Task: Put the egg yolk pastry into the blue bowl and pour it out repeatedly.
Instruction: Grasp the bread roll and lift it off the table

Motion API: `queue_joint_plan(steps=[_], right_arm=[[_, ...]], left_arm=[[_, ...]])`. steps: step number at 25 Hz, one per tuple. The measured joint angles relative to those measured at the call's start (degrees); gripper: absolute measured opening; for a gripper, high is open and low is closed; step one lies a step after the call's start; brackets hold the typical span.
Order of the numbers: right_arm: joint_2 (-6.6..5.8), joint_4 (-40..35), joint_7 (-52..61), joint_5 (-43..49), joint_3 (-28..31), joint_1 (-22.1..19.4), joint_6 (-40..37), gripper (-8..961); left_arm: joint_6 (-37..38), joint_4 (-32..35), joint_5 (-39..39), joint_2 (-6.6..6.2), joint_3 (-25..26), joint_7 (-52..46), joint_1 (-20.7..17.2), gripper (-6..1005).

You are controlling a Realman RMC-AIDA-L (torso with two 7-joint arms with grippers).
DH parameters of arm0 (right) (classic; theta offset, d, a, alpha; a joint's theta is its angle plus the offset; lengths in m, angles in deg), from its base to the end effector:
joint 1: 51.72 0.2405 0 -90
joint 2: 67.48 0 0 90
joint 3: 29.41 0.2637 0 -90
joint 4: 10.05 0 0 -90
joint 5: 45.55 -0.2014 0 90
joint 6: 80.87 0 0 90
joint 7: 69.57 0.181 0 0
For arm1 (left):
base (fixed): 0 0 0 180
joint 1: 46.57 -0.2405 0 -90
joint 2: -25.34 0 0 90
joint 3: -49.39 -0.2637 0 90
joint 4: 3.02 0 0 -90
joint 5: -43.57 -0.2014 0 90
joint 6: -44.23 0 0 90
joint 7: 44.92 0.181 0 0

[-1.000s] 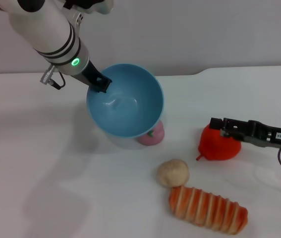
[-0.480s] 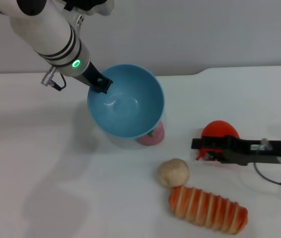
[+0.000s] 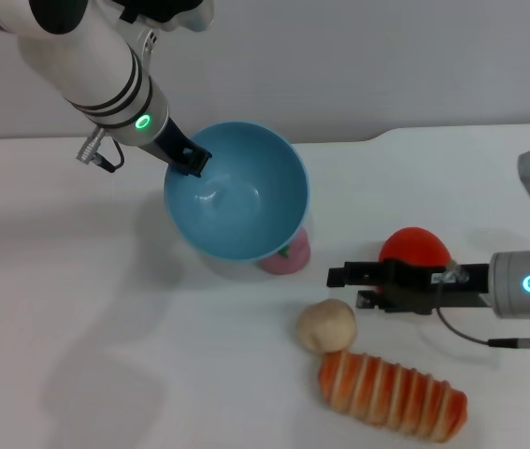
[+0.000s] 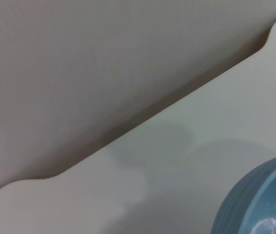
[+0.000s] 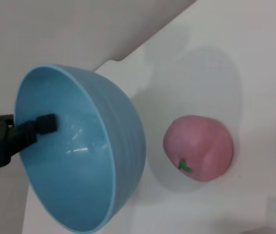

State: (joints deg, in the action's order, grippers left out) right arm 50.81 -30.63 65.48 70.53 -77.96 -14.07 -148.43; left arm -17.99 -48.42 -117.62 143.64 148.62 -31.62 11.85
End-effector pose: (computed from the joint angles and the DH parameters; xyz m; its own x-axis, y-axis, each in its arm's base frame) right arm 0.2699 0.3587 -0.1006 0.0001 -0.9420 -0.3355 -0.9856 -0.0568 0.1590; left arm -0.1664 0.4695 -0.0620 0.6882 0.7243 -0.0423 0.5037 -0.5189 -0.6906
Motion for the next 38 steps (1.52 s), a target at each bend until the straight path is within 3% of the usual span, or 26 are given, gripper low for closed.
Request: queue_joint_plan(steps=[12, 26, 31, 38], right_arm=[[0.11, 5.85, 0.59, 0.68, -0.35, 2.65, 5.23, 629], [0.10, 4.56, -0.46, 0.73, -2.96, 2.74, 5.54, 616], [0.11, 3.13, -0.66, 0.70, -4.08, 2.53, 5.18, 372], [0.18, 2.92, -2.20, 0.46, -4.52, 2.34, 5.03, 128]], left_arm=[[0.08, -0.13, 0.09, 0.00, -0.01, 0.24, -0.26, 0], [0.66, -0.19, 0.09, -0.01, 0.00, 0.24, -0.28, -1], [0.93, -0.02, 0.08, 0.00, 0.00, 0.24, -0.34, 0], [1.73, 0.26, 0.40, 0.00, 0.00, 0.25, -0.54, 0]])
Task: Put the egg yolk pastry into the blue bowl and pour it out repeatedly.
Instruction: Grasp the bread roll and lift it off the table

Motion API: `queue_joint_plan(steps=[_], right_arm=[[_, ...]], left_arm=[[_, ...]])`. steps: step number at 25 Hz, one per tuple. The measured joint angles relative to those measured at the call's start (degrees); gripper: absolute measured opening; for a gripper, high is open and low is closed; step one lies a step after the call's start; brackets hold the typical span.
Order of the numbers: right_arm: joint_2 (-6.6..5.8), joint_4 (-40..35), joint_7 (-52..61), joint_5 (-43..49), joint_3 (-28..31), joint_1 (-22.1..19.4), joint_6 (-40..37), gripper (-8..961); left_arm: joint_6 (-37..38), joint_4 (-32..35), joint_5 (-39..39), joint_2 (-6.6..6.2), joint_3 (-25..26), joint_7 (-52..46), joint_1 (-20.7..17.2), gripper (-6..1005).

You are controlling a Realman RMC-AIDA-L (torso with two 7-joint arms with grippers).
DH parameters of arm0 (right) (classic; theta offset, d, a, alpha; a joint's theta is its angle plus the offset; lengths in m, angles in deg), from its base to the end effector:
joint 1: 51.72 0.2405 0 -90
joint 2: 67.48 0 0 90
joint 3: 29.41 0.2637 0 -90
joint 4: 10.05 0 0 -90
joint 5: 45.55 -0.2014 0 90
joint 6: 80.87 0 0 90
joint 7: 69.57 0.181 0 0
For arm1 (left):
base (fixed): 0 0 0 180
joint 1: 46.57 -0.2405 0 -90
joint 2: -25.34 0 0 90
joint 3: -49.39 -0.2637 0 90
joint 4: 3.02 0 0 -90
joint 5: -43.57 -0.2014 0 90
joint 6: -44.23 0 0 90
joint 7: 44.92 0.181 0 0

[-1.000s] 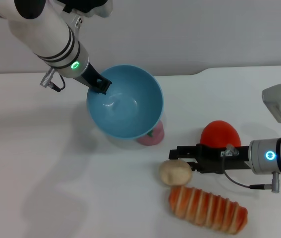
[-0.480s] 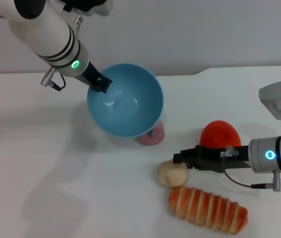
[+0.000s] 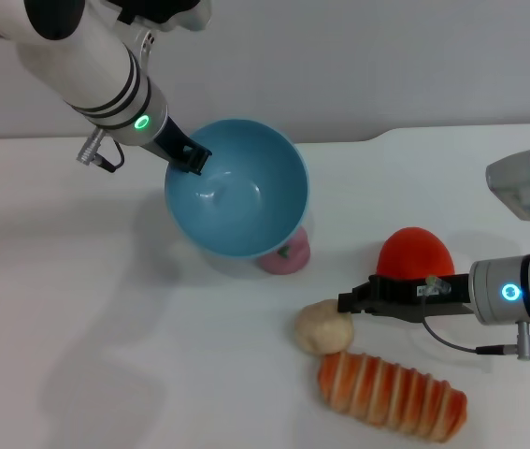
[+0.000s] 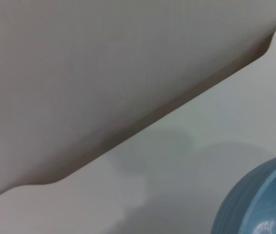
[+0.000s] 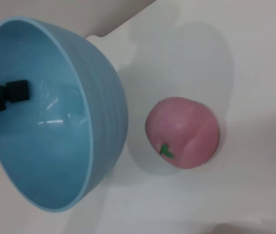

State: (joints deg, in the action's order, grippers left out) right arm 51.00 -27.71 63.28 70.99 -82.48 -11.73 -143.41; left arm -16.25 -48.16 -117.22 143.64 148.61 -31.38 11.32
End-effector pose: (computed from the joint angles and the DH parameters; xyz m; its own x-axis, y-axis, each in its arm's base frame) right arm 0.2723 0.3599 -0.1165 0.0843 -0.9486 -0.3052 -0.9922 -0.1080 0.0617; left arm -0.1683 0.4716 -0.0625 0.6950 0.7186 -0.0229 0.5083 -0.5136 -0.6912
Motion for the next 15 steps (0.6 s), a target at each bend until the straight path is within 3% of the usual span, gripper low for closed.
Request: queue_joint_plan(steps=[9, 15], right_arm=[[0.24, -0.03, -3.68, -1.55, 0.66, -0.35, -1.93, -2], [0.27, -4.52, -9.49, -9.38, 0.32, -2.90, -7.99, -1]], left_arm=[[0.17, -0.26, 0.20, 0.00, 0.00, 0.00, -0.71, 0], [1.04, -0.27, 0.22, 0.00, 0.00, 0.00, -0.99, -1]])
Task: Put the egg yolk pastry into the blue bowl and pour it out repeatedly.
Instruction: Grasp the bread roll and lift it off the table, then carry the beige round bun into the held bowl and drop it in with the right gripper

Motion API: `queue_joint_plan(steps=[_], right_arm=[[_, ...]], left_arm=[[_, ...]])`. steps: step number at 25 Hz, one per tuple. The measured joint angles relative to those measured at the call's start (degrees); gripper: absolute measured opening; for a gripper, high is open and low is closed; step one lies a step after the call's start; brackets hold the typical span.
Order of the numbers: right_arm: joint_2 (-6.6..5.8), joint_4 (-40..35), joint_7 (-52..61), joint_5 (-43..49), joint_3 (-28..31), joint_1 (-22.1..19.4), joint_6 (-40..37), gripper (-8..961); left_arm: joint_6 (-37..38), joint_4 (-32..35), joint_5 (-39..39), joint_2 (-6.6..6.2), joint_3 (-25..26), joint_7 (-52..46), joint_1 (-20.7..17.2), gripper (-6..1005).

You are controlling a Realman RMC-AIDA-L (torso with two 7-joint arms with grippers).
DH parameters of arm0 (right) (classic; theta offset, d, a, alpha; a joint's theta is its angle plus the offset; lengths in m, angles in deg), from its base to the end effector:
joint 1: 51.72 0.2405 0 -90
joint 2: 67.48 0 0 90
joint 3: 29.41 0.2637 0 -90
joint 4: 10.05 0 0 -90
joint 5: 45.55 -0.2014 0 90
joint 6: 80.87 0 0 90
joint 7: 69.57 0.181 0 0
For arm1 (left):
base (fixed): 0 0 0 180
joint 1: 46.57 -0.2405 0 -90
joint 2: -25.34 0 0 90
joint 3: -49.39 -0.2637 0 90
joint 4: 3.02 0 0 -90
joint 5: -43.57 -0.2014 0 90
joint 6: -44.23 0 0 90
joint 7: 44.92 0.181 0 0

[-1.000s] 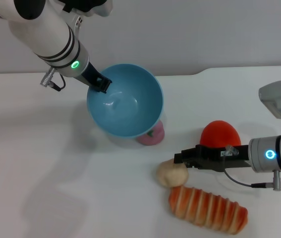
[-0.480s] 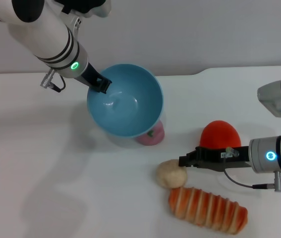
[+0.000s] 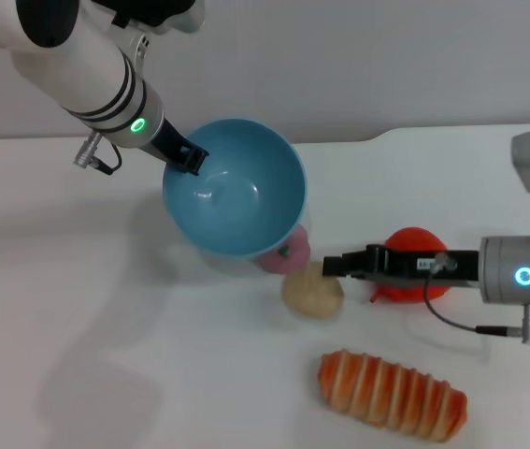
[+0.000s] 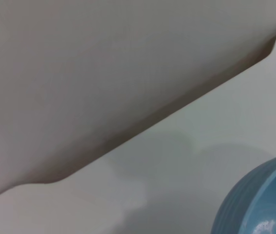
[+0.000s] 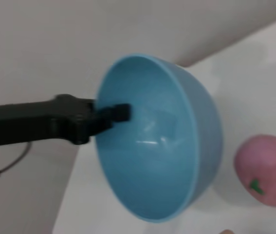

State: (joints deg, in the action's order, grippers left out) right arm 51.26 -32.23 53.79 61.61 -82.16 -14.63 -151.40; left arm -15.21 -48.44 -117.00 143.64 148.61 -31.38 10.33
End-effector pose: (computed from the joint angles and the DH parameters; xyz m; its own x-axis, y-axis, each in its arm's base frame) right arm 0.2450 0.3610 -0.0981 0.1811 -0.8999 -0.3967 -0.9422 -0.2744 0.1923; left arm -0.1728 0.4716 -0.0619 0.6940 0.7199 -0.0059 0.5168 -0.5038 -0.6922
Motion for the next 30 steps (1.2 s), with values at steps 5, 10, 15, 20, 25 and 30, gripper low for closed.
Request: queue_joint_plan(steps=[5, 10, 15, 20, 25, 30], right_arm=[[-0.05, -4.28, -0.07, -0.63, -0.01, -0.52, -3.34, -2], [-0.11, -7.67, -0.06, -2.89, -0.05, -0.15, -5.05, -1], [-0.12, -10.73, 0.13, -3.15, 0.12, 1.07, -5.37, -1], [-0.29, -10.89, 0.10, -4.21, 0.42, 3.12, -3.50, -1], [-0.24, -10.34, 0.13, -4.39, 0.23, 4.85, 0.49, -1], [-0.18, -8.64, -0.01, -4.44, -0.03, 5.77, 2.54, -1]], left_arm=[[0.40, 0.11, 0.00, 0.00, -0.20, 0.00, -0.04, -1], [0.19, 0.11, 0.12, 0.08, -1.67, 0.00, -0.15, -1], [-0.44, -0.35, 2.30, 0.10, -5.02, -0.06, -0.26, -1], [-1.25, -0.78, 3.50, -0.04, -5.80, -0.03, -0.37, 0], [-1.96, -1.84, 3.81, 0.14, -5.83, -0.01, -0.29, 0], [-2.19, -2.36, 5.68, 0.05, -5.99, 0.01, -0.61, -1]])
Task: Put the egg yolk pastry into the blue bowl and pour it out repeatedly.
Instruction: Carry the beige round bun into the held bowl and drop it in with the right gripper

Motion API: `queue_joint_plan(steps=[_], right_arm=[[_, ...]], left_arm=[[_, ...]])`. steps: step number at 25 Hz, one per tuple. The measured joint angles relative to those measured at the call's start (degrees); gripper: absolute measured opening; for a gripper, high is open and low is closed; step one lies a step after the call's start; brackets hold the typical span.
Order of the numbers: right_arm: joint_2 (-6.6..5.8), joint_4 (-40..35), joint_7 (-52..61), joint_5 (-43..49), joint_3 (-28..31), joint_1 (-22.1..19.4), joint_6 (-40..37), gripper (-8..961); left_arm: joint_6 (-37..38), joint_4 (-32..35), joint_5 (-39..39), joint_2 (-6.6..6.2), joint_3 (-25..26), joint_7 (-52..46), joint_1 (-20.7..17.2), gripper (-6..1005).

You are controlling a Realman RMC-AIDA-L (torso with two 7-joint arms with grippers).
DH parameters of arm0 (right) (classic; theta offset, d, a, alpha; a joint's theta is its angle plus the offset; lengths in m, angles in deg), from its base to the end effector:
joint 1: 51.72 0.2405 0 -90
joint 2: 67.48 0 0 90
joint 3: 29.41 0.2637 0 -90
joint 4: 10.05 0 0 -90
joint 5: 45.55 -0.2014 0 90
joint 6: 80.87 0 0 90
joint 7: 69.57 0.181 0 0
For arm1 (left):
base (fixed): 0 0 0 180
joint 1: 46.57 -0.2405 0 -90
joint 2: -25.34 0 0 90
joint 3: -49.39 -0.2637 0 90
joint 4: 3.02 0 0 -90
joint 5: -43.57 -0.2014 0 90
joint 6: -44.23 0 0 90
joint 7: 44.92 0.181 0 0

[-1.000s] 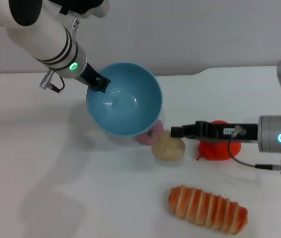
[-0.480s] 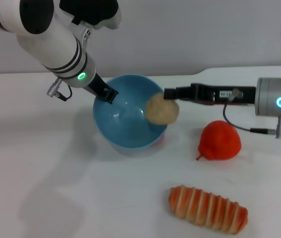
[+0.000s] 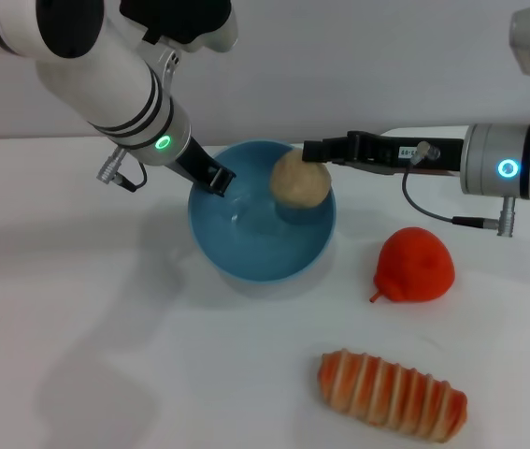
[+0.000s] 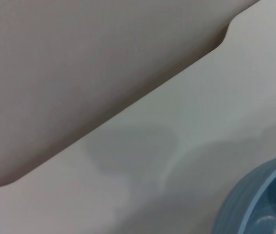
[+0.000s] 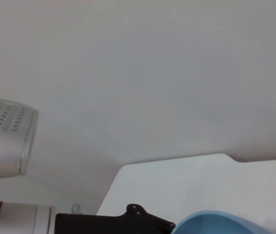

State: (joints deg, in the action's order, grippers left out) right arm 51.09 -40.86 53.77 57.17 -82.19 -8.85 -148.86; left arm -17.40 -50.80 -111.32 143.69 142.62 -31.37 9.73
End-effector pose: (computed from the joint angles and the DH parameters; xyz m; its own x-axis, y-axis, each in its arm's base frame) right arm 0.1827 0.4200 -0.0633 0.3199 -0.7754 -0.5444 -0.8782 -0.4583 0.1368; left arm -0.1597 0.4549 -0.0808 0.7121 0.6998 -0.0564 0.5142 -0.5746 -0.6368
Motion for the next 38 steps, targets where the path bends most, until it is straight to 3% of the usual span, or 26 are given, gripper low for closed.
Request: queue_joint_plan(steps=[21, 29, 35, 38], right_arm=[[0.35, 6.56, -5.77, -4.78, -0.20, 3.59, 3.35, 0], [0.36, 9.36, -13.39, -9.70, -0.32, 3.76, 3.40, 0], [0.35, 9.33, -14.28, -10.42, -0.41, 3.51, 3.09, 286], [0.36, 7.16, -17.86, -10.68, 0.07, 1.31, 2.67, 399]], left_arm=[[-0.37, -0.47, 2.41, -0.14, -0.08, 1.51, -1.53, 0], [-0.33, -0.47, 2.41, -0.17, -0.07, 1.56, -1.77, -1], [-0.09, -0.53, 2.40, -0.23, -0.07, 1.59, -2.12, 0], [0.14, -0.56, 2.40, -0.25, -0.07, 1.64, -2.23, 0]])
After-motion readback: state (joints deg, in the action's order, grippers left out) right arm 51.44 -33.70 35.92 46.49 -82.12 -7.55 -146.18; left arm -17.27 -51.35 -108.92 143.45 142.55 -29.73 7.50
